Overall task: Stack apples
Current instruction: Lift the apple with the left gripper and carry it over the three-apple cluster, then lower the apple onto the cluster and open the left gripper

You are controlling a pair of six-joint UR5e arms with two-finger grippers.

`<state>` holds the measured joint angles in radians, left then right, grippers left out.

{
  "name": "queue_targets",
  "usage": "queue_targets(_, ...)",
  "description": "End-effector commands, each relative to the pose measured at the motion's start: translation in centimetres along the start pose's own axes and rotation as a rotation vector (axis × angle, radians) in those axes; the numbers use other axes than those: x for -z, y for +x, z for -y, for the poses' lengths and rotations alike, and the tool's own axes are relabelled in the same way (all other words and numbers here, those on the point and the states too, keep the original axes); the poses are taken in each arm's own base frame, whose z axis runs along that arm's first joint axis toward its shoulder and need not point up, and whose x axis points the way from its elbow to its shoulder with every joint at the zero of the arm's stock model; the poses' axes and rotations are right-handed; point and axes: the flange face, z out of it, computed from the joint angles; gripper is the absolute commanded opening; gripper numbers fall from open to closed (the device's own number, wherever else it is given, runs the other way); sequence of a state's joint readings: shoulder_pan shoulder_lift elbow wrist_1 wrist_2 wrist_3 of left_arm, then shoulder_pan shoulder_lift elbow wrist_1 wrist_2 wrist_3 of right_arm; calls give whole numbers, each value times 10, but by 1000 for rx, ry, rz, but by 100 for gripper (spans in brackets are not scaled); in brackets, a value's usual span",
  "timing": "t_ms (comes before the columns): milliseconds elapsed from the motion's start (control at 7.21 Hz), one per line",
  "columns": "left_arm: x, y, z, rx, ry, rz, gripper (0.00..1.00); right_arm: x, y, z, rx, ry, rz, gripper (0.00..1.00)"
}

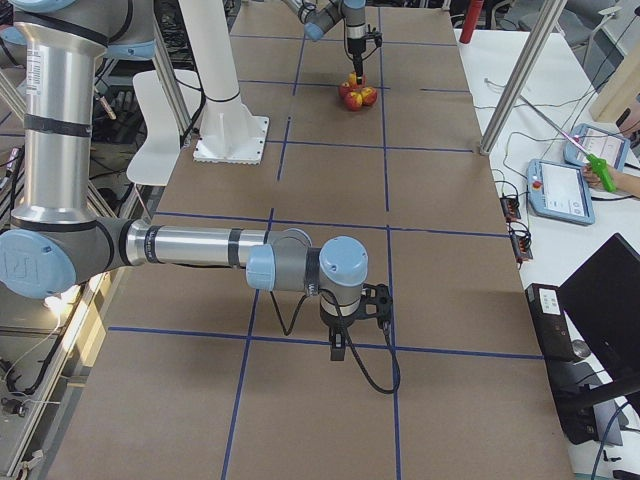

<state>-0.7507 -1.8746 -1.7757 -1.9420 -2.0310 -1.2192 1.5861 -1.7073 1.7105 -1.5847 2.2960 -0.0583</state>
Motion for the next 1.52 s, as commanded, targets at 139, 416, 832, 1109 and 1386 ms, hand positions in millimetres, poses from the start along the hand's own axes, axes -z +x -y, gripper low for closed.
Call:
queue_targets(139,-1,5,2,4,-1,11,0,0,0,0,0,0,-1,100)
queue_targets(416,-2,10,3,1,0,8,11,0,0,0,0,0,0,100)
queue_targets(832,-9,11,3,1,-7,15,52,0,0,0,0,0,0,100)
queue_targets(1109,-7,11,2,-3,-7,14,100,0,0,0,0,0,0,100)
queue_targets(1386,-2,10,0,-5,-3,8,100,1,0,0,1,1,-1,100)
